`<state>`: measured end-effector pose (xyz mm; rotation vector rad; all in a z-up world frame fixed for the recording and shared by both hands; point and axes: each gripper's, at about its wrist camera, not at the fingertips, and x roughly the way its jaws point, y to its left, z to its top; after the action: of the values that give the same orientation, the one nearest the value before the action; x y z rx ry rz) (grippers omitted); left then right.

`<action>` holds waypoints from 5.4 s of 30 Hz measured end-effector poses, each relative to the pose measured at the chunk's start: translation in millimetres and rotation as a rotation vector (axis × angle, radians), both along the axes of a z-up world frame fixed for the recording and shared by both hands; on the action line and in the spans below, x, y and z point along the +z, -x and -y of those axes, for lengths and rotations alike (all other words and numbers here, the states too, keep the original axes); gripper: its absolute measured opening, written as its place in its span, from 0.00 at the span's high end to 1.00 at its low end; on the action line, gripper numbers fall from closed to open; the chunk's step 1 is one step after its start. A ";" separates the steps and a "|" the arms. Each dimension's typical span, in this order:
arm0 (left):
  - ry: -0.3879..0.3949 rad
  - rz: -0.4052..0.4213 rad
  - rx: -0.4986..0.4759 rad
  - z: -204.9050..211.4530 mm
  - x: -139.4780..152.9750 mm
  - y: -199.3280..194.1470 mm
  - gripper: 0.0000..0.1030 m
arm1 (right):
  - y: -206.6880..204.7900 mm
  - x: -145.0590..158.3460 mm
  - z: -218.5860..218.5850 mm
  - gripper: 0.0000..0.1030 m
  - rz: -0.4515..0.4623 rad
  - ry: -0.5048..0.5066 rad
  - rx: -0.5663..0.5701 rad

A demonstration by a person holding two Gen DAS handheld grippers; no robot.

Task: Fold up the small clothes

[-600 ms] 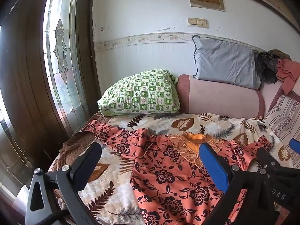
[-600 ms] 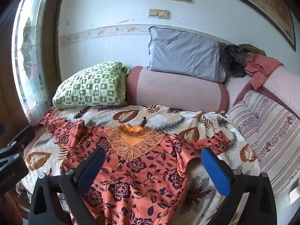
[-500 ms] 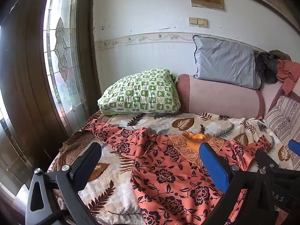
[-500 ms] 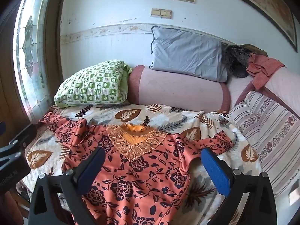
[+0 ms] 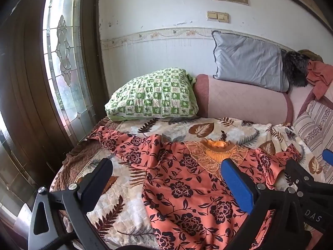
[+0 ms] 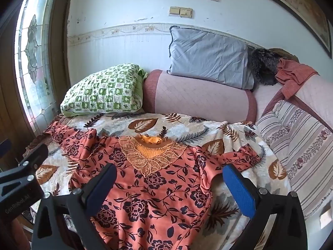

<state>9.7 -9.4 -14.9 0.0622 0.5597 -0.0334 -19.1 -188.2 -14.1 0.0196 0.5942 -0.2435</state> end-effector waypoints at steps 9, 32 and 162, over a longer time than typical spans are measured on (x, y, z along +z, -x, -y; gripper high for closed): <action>-0.032 0.003 -0.033 17.8 0.4 3.4 0.00 | 1.9 1.6 14.4 0.00 0.006 -0.021 -0.023; -0.084 -0.035 -0.099 57.2 -11.5 -6.4 0.00 | 3.6 -4.6 61.7 0.00 0.015 -0.059 -0.097; 0.181 -0.393 -0.231 96.9 -200.2 -177.3 0.24 | -168.4 -280.0 243.5 0.58 -0.291 -1.210 -0.048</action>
<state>187.0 -106.3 -215.1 -0.0582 0.9378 -0.3259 149.3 -431.6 -294.1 1.1826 0.9584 0.1007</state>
